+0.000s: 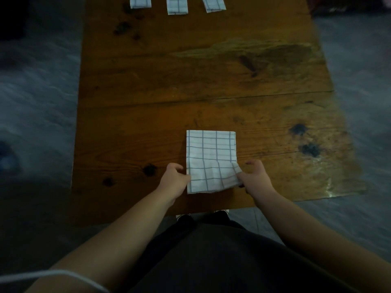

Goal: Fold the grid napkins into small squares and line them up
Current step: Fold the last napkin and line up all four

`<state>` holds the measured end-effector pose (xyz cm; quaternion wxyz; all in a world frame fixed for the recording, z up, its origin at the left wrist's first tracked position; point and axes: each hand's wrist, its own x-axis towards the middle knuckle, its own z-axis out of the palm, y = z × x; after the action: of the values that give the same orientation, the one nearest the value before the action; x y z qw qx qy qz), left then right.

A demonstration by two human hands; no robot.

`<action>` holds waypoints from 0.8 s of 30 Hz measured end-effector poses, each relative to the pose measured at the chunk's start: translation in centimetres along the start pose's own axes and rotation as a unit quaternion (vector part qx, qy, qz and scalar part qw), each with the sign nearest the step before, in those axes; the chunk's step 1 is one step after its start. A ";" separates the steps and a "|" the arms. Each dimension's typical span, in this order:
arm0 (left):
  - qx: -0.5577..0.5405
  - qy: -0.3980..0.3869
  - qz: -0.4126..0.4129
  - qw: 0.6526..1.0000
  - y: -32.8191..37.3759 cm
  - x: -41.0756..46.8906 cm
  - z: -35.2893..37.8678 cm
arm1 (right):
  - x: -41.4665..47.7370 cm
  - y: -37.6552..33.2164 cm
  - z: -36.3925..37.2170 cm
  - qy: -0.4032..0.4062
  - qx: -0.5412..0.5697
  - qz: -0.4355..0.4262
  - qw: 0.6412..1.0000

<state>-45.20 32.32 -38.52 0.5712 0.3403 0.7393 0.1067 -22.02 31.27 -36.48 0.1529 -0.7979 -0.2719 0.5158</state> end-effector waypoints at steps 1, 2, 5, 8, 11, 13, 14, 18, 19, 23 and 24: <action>0.008 0.003 0.014 1.000 0.3 -0.1 -0.1 | -0.1 -0.4 -0.2 0.002 -0.009 -0.016 1.000; 0.023 0.007 0.030 0.999 0.7 -0.2 -0.3 | -0.2 -0.8 -0.5 -0.001 -0.013 -0.029 0.999; 0.056 0.003 0.071 0.996 1.6 -0.2 -0.9 | -0.1 -2.3 -1.1 -0.022 0.001 -0.028 0.999; 0.029 -0.025 0.059 0.998 2.7 -0.2 -1.6 | 0.6 -3.7 -1.4 -0.022 0.031 0.018 0.999; -0.062 -0.064 -0.005 0.996 3.7 -0.1 -2.0 | 2.0 -5.0 -1.5 -0.013 0.064 0.078 0.995; -0.054 -0.083 0.005 0.995 3.9 0.1 -2.1 | 2.7 -5.6 -1.7 -0.020 0.054 0.127 0.990; -0.018 -0.085 0.031 0.996 3.7 0.5 -2.1 | 2.8 -5.6 -1.8 -0.025 0.049 0.147 0.988; 0.142 -0.055 0.110 0.982 2.8 1.5 -1.4 | 2.5 -5.2 -2.3 -0.051 0.120 0.189 0.973; 0.177 -0.035 0.123 0.976 2.8 1.6 -1.2 | 2.3 -5.2 -2.4 -0.053 0.146 0.192 0.969; 0.343 0.049 0.256 0.903 3.2 2.4 -0.8 | 2.5 -5.3 -2.5 -0.049 0.172 0.180 0.967; 0.365 0.039 0.291 0.884 3.3 2.9 -0.7 | 2.7 -5.3 -2.6 -0.048 0.172 0.176 0.968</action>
<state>-44.94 36.77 -38.66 0.3205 0.7198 0.6158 0.0039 -20.25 37.20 -34.66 0.1812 -0.7696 -0.0416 0.6109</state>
